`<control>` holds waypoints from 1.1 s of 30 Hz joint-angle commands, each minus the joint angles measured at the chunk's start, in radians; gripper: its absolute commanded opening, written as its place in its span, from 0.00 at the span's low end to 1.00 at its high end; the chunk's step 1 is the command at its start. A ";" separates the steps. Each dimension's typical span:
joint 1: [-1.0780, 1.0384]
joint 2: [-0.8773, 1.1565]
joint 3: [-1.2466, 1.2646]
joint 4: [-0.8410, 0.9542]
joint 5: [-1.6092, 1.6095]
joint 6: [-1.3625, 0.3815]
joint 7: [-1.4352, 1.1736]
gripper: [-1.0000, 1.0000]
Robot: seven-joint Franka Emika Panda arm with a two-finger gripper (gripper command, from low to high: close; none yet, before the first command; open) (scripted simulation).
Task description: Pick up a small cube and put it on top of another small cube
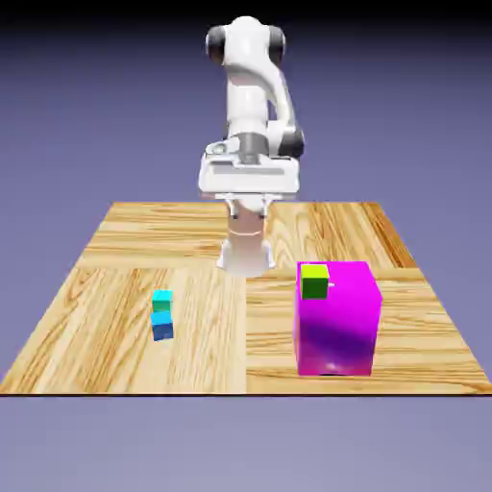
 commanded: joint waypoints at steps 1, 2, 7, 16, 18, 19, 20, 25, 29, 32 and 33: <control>-0.008 0.036 -0.017 0.023 0.020 -0.042 0.004 0.50; -0.016 0.073 -0.034 0.046 0.039 -0.083 0.008 0.50; -0.057 0.254 -0.121 0.161 0.137 -0.291 0.028 0.50; -0.130 0.580 -0.276 0.367 0.314 -0.665 0.065 0.50; -0.147 0.652 -0.310 0.413 0.353 -0.748 0.073 0.50; -0.155 0.689 -0.327 0.436 0.373 -0.789 0.077 0.50; -0.163 0.725 -0.345 0.459 0.392 -0.831 0.081 0.50; -0.204 0.906 -0.431 0.574 0.490 -1.039 0.101 0.50; -0.236 1.051 -0.500 0.666 0.569 -1.205 0.117 0.50; -0.249 1.107 -0.526 0.702 0.599 -1.269 0.123 0.50; -0.243 1.131 -0.507 0.675 0.628 -1.226 0.105 0.50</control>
